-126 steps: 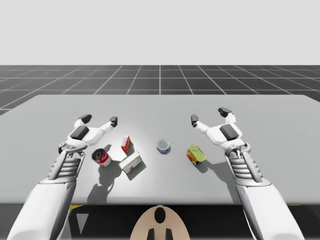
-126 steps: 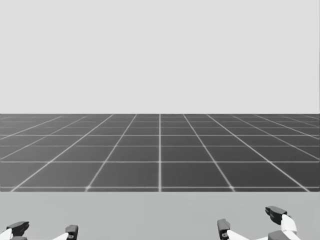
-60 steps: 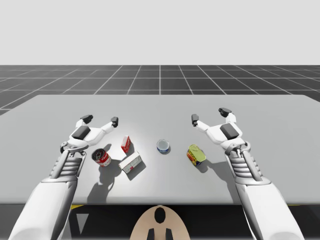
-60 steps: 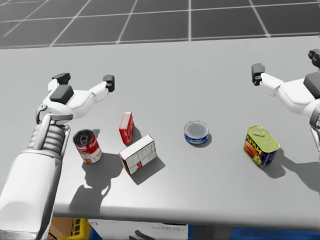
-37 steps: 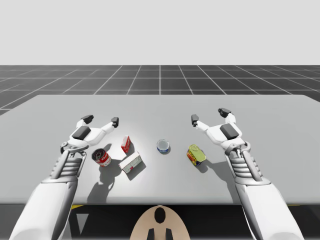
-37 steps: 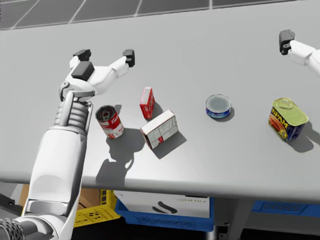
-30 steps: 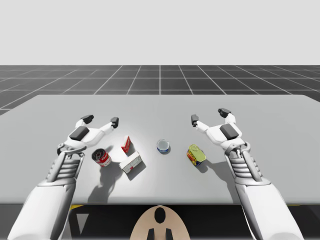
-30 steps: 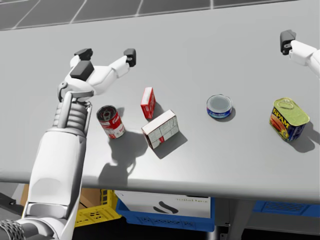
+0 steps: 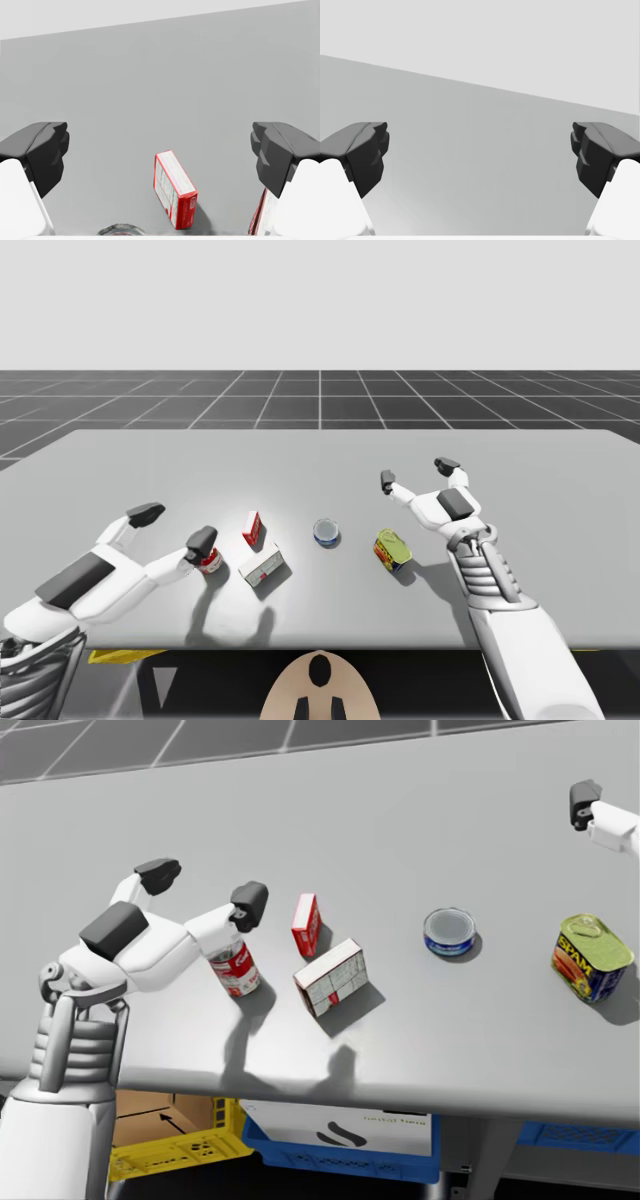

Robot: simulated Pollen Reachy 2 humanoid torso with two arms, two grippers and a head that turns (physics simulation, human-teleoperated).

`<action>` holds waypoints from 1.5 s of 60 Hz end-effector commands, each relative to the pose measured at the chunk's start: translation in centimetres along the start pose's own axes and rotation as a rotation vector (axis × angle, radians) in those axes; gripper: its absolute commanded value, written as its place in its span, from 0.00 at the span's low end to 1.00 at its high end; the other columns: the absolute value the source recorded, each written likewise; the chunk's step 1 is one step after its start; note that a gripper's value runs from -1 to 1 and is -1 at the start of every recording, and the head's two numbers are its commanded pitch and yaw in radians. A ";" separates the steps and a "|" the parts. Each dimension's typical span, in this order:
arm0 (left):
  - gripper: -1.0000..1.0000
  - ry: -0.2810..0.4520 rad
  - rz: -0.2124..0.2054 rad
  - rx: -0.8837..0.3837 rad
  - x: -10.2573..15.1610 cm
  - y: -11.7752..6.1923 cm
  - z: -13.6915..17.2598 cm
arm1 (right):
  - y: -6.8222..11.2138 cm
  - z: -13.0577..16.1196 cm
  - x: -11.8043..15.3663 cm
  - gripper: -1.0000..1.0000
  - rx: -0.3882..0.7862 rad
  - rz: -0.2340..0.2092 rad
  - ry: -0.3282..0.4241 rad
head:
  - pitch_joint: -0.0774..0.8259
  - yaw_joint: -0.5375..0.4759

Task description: Grasp the pudding box and hold it up.

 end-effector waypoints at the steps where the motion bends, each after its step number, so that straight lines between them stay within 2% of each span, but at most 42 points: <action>1: 0.00 0.056 0.009 -0.061 -1.9 -1.3 4.0 | 0.0 -0.1 0.0 0.00 0.000 0.001 0.000 | 0.90 0.77; 8: 0.00 0.080 0.014 -0.092 -3.6 -2.2 5.4 | 0.1 -0.1 -0.1 0.00 -0.001 0.001 0.001 | 0.90 0.78; 13: 0.00 0.115 0.047 -0.133 -5.3 -2.9 6.4 | 0.1 -0.1 -0.1 0.00 -0.003 0.002 0.000 | 0.90 0.78; 18: 0.00 0.143 0.056 -0.149 -6.6 -3.4 7.0 | 0.1 -0.2 -0.1 0.00 -0.003 0.004 -0.003 | 0.91 0.78; 33: 0.00 0.184 0.132 -0.198 -9.8 -4.2 6.2 | 0.2 -0.3 -0.2 0.00 -0.003 0.012 -0.004 | 0.91 0.78; 41: 0.00 0.196 0.126 -0.215 -10.9 -4.9 4.5 | 0.2 -0.3 -0.2 0.00 -0.005 0.012 -0.003 | 0.92 0.78; 60: 0.00 0.197 0.131 -0.219 -11.1 -5.6 -0.4 | 0.0 -0.2 -0.1 0.00 -0.004 0.009 -0.006 | 0.92 0.78; 79: 0.00 0.220 0.115 -0.203 -10.5 -6.4 -4.3 | 0.0 -0.2 0.0 0.00 -0.005 0.006 -0.008 | 0.93 0.77; 90: 0.00 0.234 0.090 -0.189 -10.8 -6.9 -5.6 | 0.0 -0.2 0.0 0.00 -0.005 0.006 -0.008 | 0.92 0.76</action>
